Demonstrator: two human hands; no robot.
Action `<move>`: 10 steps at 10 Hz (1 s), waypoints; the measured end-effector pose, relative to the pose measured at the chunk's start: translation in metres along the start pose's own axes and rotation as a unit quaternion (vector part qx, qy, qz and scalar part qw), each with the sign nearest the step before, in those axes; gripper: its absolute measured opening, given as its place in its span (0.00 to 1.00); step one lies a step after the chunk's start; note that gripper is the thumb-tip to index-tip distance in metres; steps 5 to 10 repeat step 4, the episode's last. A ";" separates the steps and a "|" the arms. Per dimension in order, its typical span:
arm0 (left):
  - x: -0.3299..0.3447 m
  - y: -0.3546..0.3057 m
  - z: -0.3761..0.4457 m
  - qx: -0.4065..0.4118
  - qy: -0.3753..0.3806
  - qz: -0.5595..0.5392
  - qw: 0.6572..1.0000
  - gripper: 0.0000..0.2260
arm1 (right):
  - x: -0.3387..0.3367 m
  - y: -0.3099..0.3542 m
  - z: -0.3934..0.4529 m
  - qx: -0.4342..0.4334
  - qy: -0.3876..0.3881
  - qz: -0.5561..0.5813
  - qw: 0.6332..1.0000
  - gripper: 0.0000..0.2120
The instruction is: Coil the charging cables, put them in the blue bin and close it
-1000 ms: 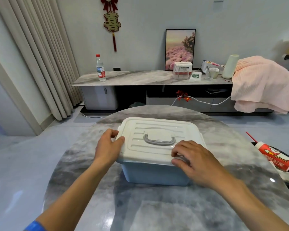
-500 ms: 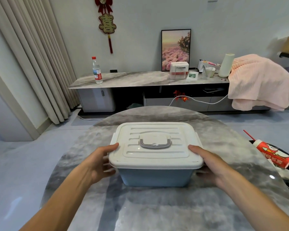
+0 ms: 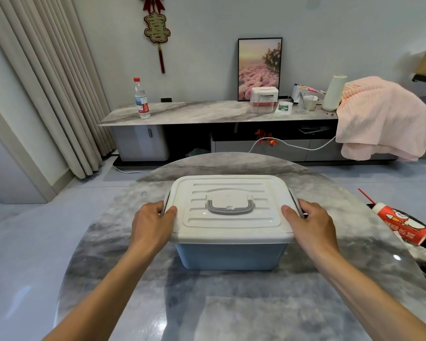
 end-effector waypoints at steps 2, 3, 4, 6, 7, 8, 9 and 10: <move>0.020 -0.002 -0.005 0.043 0.105 -0.025 0.993 0.13 | -0.008 -0.010 0.007 0.012 0.015 0.002 1.000 0.09; 0.027 -0.006 -0.010 0.041 0.183 0.007 0.982 0.15 | -0.012 -0.011 0.007 0.015 0.041 -0.043 0.998 0.13; -0.013 -0.029 0.004 0.063 0.132 0.001 0.989 0.24 | -0.037 0.006 0.016 -0.015 0.014 -0.093 0.995 0.26; -0.013 -0.029 0.004 0.063 0.132 0.001 0.989 0.24 | -0.037 0.006 0.016 -0.015 0.014 -0.093 0.995 0.26; -0.013 -0.029 0.004 0.063 0.132 0.001 0.989 0.24 | -0.037 0.006 0.016 -0.015 0.014 -0.093 0.995 0.26; -0.013 -0.029 0.004 0.063 0.132 0.001 0.989 0.24 | -0.037 0.006 0.016 -0.015 0.014 -0.093 0.995 0.26; -0.013 -0.029 0.004 0.063 0.132 0.001 0.989 0.24 | -0.037 0.006 0.016 -0.015 0.014 -0.093 0.995 0.26; -0.013 -0.029 0.004 0.063 0.132 0.001 0.989 0.24 | -0.037 0.006 0.016 -0.015 0.014 -0.093 0.995 0.26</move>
Point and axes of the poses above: each hand's wrist, its own z-axis towards the middle knuckle, its own x-axis out of the palm, y = z × x, the point moved 10 cm from there along z, towards the middle knuckle, and after that the axes turned 1 degree about -z, right-handed, at the moved point
